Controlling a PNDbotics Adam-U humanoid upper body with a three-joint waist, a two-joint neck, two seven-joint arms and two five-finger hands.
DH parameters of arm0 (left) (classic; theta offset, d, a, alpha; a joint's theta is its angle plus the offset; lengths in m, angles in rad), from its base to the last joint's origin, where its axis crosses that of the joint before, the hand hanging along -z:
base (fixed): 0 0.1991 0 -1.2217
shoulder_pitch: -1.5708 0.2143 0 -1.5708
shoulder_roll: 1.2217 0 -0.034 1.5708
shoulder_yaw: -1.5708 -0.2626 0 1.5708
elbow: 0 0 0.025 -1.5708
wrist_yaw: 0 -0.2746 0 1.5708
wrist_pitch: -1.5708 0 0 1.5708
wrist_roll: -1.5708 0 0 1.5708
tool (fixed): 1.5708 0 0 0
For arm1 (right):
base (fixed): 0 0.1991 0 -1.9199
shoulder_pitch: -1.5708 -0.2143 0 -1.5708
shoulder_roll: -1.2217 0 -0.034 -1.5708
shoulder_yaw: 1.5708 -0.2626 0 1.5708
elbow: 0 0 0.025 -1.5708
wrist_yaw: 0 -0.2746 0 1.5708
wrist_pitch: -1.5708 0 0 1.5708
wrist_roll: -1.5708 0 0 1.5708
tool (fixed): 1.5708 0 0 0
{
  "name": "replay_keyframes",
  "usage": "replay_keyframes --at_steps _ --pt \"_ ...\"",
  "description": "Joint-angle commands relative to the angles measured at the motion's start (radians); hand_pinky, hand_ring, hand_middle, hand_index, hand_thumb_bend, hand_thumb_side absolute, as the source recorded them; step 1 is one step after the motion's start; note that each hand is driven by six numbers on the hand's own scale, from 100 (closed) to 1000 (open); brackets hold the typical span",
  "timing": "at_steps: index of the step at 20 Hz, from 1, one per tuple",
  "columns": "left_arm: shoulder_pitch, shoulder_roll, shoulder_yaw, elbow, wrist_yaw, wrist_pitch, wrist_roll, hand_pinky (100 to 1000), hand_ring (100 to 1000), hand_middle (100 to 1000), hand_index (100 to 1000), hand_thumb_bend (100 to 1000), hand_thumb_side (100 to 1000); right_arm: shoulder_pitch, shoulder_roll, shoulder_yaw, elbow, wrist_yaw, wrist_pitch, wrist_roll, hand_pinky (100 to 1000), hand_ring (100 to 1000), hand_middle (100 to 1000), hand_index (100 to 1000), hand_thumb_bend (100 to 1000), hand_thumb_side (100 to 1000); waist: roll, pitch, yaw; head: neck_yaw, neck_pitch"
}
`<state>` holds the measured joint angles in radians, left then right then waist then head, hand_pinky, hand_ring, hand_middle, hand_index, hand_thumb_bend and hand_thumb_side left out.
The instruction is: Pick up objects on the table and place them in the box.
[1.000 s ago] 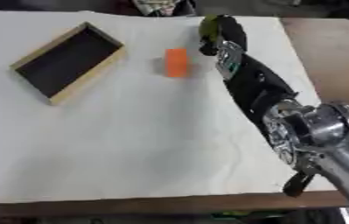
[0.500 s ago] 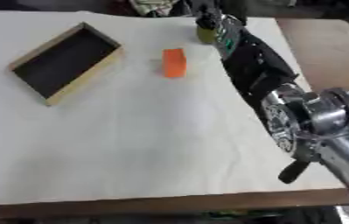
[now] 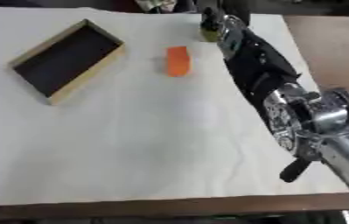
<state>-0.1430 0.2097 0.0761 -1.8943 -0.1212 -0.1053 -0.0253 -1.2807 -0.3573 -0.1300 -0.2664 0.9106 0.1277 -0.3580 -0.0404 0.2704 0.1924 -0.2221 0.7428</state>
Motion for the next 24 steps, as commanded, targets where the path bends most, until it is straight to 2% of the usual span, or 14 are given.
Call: replay_keyframes --at_steps 1,7,11,15,16,20,24 --pt "-0.013 0.014 0.003 -0.020 -0.009 -0.006 0.000 499 924 701 802 100 716 -0.010 -0.032 -0.001 -0.007 -0.007 0.009 0.015 842 890 880 929 100 203 0.009 -0.009 0.002 -0.005 -0.018" --pt "-0.016 0.010 -0.001 -0.021 -0.013 -0.009 -0.004 500 924 701 802 100 718 0.007 -0.030 0.015 0.029 -0.016 0.040 0.060 835 878 859 917 100 222 0.020 0.006 -0.005 -0.009 -0.024" --pt "-0.017 0.009 -0.003 -0.020 -0.013 -0.009 -0.006 500 925 701 802 100 719 0.011 -0.031 0.024 0.041 -0.014 0.055 0.087 785 821 817 876 100 226 0.020 0.006 -0.009 -0.009 -0.029" --pt "-0.018 0.010 -0.004 -0.019 -0.012 -0.009 -0.007 501 925 701 802 100 718 0.013 -0.029 0.026 0.036 0.000 0.058 0.068 662 663 637 741 100 215 0.019 0.001 -0.011 -0.012 -0.033" --pt "-0.018 0.010 -0.004 -0.019 -0.011 -0.008 -0.008 501 925 701 802 100 718 0.013 -0.028 0.025 0.034 0.004 0.056 0.059 659 657 630 735 100 214 0.019 0.000 -0.011 -0.012 -0.034" --pt "-0.018 0.010 -0.004 -0.018 -0.008 -0.008 -0.008 502 925 702 802 100 717 0.013 -0.024 0.021 0.022 0.018 0.045 0.023 603 544 494 582 100 204 0.017 -0.005 -0.012 -0.015 -0.034" --pt "-0.018 0.011 -0.004 -0.017 -0.006 -0.007 -0.009 503 925 702 802 100 717 0.011 -0.020 0.014 -0.005 0.038 0.025 -0.020 593 506 408 482 100 198 0.016 -0.011 -0.014 -0.016 -0.033"
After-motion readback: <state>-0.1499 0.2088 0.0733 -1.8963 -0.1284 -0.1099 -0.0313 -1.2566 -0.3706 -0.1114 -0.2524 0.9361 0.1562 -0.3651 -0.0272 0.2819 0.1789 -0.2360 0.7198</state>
